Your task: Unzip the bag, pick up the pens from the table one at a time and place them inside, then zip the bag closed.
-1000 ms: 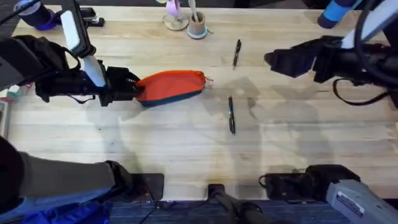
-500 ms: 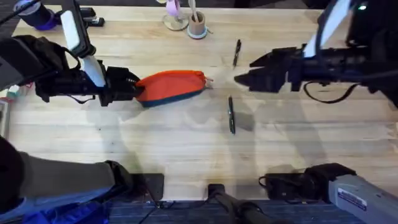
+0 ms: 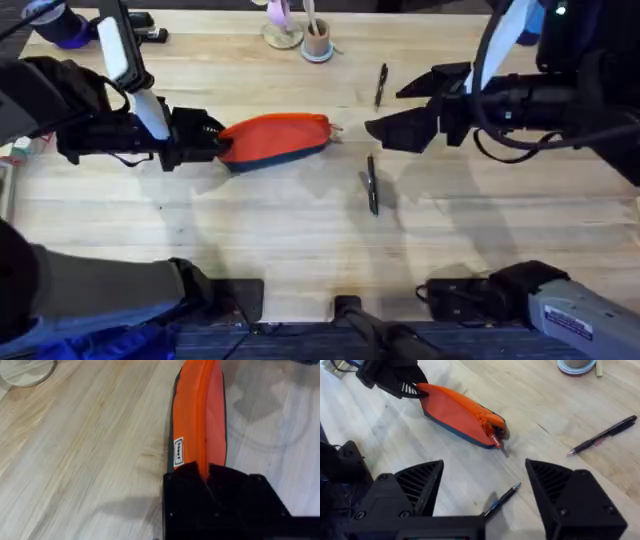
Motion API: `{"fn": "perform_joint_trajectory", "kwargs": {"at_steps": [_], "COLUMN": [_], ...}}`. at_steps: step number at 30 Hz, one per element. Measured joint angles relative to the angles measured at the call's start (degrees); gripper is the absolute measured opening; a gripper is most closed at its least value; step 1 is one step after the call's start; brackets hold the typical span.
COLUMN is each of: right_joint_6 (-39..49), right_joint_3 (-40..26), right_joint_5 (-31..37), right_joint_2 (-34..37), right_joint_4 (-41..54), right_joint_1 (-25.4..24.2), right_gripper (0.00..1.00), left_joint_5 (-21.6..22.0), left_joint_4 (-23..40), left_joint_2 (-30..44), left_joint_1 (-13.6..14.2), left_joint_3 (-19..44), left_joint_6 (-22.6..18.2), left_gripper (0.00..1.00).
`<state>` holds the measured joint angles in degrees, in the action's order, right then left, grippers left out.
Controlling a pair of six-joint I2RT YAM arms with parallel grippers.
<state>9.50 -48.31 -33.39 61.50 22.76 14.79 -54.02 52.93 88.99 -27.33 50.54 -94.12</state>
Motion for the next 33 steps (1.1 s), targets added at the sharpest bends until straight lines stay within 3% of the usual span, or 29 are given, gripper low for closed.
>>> {"fn": "perform_joint_trajectory", "kwargs": {"at_steps": [24,33], "right_joint_6": [0.0,-2.0], "right_joint_3": [-0.1,-0.1], "right_joint_5": [0.2,0.2], "right_joint_2": [12.1,17.7], "right_joint_4": [-6.4,-15.8], "right_joint_1": [4.5,6.2], "right_gripper": [0.997,0.997], "left_joint_5": [0.0,0.0], "left_joint_4": [0.0,0.0], "left_joint_2": [0.0,0.0], "left_joint_1": [0.0,0.0], "left_joint_3": [0.0,0.0], "left_joint_6": [0.0,0.0], "left_gripper": [0.043,0.043]}}
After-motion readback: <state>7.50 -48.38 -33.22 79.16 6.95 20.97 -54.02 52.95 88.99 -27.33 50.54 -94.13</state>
